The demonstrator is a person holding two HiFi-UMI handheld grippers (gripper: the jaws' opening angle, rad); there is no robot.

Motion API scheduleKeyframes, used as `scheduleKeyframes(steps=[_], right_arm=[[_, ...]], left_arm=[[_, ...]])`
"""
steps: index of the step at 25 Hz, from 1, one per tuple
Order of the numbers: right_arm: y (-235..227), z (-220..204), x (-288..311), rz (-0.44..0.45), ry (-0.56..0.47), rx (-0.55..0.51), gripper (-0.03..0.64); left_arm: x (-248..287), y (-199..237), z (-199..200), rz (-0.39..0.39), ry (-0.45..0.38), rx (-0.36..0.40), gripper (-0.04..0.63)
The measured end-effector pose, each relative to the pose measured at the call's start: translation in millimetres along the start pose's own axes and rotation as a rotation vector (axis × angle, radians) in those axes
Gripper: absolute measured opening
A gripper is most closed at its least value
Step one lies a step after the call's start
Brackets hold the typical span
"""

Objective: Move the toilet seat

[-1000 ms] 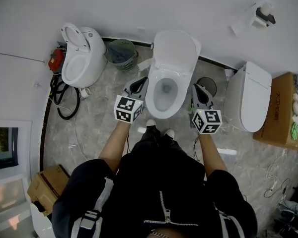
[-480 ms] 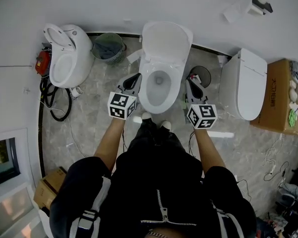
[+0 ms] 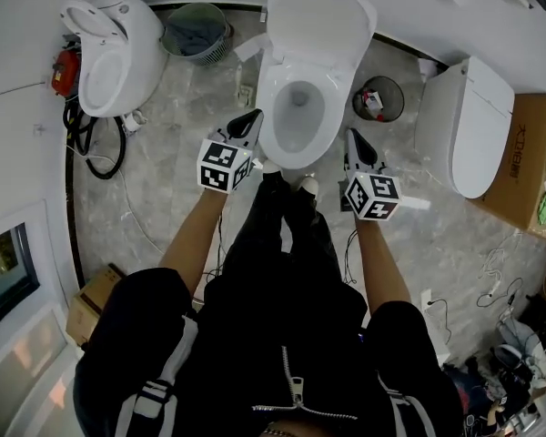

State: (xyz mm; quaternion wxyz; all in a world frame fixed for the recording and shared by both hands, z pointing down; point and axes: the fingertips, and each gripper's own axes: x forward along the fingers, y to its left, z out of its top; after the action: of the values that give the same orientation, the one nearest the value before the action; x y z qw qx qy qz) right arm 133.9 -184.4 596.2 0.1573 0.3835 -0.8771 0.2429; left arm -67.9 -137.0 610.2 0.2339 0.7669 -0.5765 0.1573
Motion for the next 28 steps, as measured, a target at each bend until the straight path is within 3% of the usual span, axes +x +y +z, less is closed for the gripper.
scheduleKeyframes(steps=[4,6,8,15,20,28], right_arm=[[-7.1,-43.1,15.1,-0.013,0.062,0.044,0.002],[-11.0,-69.1,24.2,-0.007,0.117,0.074,0.036],[-17.2,-95.5,34.6,-0.003,0.17,0.106,0.066],[-48.6,-201.6,69.5,-0.021,0.335,0.19,0.13],[-73.5,-276.2,97.9,-0.045,0.434,0.296,0.15],[-114.1,-389.6,126.0,-0.142,0.602,0.53,0.201]], left_arm=[[17.0,17.8,-42.7,0.042,0.048,-0.057,0.007],[25.2,25.7,-61.6,0.062,0.058,-0.078,0.008],[37.5,31.8,-86.1,0.063,0.09,-0.123,0.134],[80.5,59.5,-214.6,0.08,0.241,-0.471,0.251],[105.7,73.8,-298.5,0.1,0.317,-0.622,0.27],[145.9,66.6,-398.5,0.037,0.417,-0.8,0.285]])
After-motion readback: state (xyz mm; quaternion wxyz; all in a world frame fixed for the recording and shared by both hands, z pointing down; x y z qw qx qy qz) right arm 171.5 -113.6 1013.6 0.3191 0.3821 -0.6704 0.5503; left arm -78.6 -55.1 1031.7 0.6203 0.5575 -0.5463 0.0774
